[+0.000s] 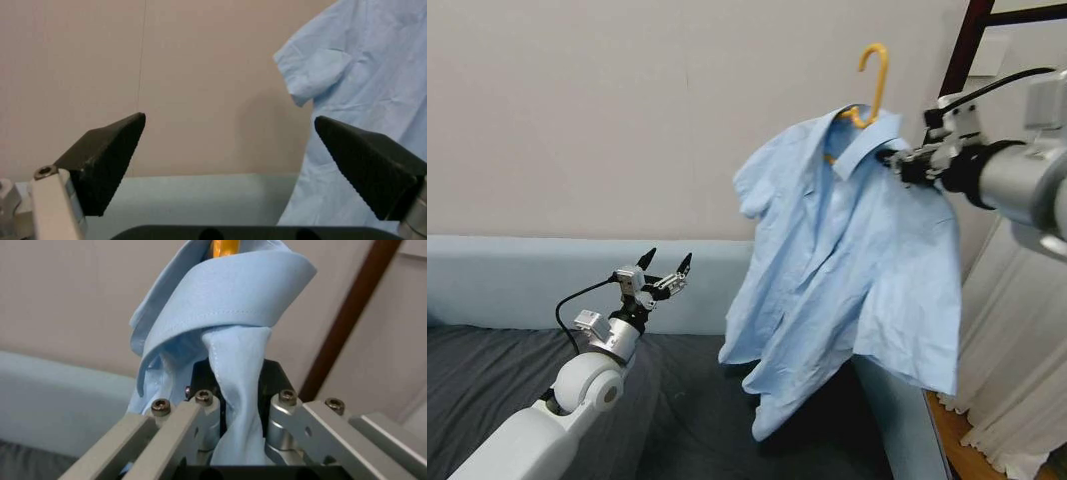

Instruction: Pick up the clothes from the sofa and hang them on the clothes hanger.

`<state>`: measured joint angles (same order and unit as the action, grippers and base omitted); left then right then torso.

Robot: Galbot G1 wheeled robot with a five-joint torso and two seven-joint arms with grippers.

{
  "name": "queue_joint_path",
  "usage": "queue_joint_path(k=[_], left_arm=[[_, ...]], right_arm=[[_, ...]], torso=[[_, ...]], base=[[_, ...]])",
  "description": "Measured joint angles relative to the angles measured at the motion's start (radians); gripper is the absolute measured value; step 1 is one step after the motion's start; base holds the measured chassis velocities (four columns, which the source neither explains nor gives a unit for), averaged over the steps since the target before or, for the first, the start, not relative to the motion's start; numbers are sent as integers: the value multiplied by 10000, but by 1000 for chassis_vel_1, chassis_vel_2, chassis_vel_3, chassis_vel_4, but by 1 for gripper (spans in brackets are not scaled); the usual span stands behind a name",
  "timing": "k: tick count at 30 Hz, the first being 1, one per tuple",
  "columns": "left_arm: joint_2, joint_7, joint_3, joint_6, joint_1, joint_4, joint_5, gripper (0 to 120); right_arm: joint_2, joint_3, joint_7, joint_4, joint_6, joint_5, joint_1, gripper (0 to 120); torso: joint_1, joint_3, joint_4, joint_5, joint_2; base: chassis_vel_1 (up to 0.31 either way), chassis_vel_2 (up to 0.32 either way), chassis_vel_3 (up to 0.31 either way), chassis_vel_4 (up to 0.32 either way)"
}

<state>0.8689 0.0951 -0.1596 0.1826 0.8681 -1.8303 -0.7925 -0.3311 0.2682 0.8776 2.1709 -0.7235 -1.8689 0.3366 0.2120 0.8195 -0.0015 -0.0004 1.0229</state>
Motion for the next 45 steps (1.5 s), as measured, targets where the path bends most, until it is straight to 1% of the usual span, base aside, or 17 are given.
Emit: queue_joint_path(k=[2, 4, 7, 10, 11, 14, 17, 21, 22, 24, 25, 29, 31, 33, 34, 38, 45], left_arm=[[8, 2, -19, -1, 17, -32, 12, 100], [35, 13, -89, -1, 79, -144, 39, 100], [56, 38, -38, -5, 32, -164, 42, 100], [145, 3, 404, -76, -347, -36, -8, 100], [145, 3, 404, -76, -347, -36, -8, 100], [146, -69, 570, -96, -538, 5, -113, 100], [63, -103, 533, -93, -522, -19, -149, 100], [-6, -117, 450, -62, -459, -47, -154, 100], [-7, -122, 431, -51, -436, -70, -155, 100], [11, -122, 416, -42, -404, -122, -154, 100], [11, -122, 416, -42, -404, -122, -154, 100], [16, -123, 378, -38, -356, -224, -148, 100], [9, -123, 365, -34, -345, -234, -146, 100], [-13, -118, 312, -22, -318, -239, -142, 100], [-13, -118, 312, -22, -318, -239, -142, 100], [3, -117, 272, -5, -310, -204, -137, 100], [134, -117, 270, 2, -334, -94, -116, 100]], right_arm=[[72, -70, 6, -75, 0, 61, -46, 7], [241, -434, -43, -416, 1, 592, -483, 7], [401, -918, -183, -650, 20, 1295, -1143, 7], [1142, -1810, -643, -1194, 351, 3093, -3060, 7], [1142, -1810, -643, -1194, 351, 3093, -3060, 7], [1615, -2185, -953, -2009, 804, 4234, -4207, 7], [1584, -2207, -1106, -2503, 922, 4490, -4360, 7], [1233, -1979, -1239, -3028, 944, 4763, -4204, 7], [976, -1781, -1259, -3273, 914, 4899, -4000, 7], [407, -1311, -1244, -3841, 784, 5153, -3426, 7], [407, -1311, -1244, -3841, 784, 5153, -3426, 7], [-838, 127, -1056, -5194, 767, 5741, -1761, 7], [-1083, 400, -1008, -5462, 792, 5868, -1450, 7], [-1791, 1143, -931, -6345, 945, 6330, -597, 7], [-1791, 1143, -931, -6345, 945, 6330, -597, 7], [-2637, 1937, -899, -7272, 1016, 6713, 315, 7], [-3320, 2797, -819, -8203, 1026, 6880, 1451, 7]], torso=[[0, 0, 1, -1, 0], [-1, 0, 3, -3, 0], [0, 1, 14, -1, -1], [0, 1, -3, 1, -1], [0, 1, -3, 1, -1], [0, 2, -7, 3, -1], [0, 1, -3, 2, -1], [0, 2, 5, -1, 0], [0, 2, 8, -2, -1], [0, 2, 3, -3, -1], [0, 2, 3, -3, -1], [1, 3, 3, -5, -1], [1, 2, 3, -4, -2], [1, 3, 6, -8, -2], [1, 3, 6, -8, -2], [1, 4, 3, -5, -2], [1, 2, 2, -6, -1]], base=[[0, 0, 0, 0], [0, 0, 0, 0], [0, 0, 0, 0], [0, 0, 0, 0], [0, 0, 0, 0], [0, 0, 0, 0], [0, 0, 0, 0], [0, 0, 0, 0], [0, 0, 0, 0], [0, 0, 0, 0], [0, 0, 0, 0], [0, 0, 0, 0], [0, 0, 0, 0], [0, 0, 0, 0], [0, 0, 0, 0], [0, 0, 0, 0], [0, 0, 0, 0]])
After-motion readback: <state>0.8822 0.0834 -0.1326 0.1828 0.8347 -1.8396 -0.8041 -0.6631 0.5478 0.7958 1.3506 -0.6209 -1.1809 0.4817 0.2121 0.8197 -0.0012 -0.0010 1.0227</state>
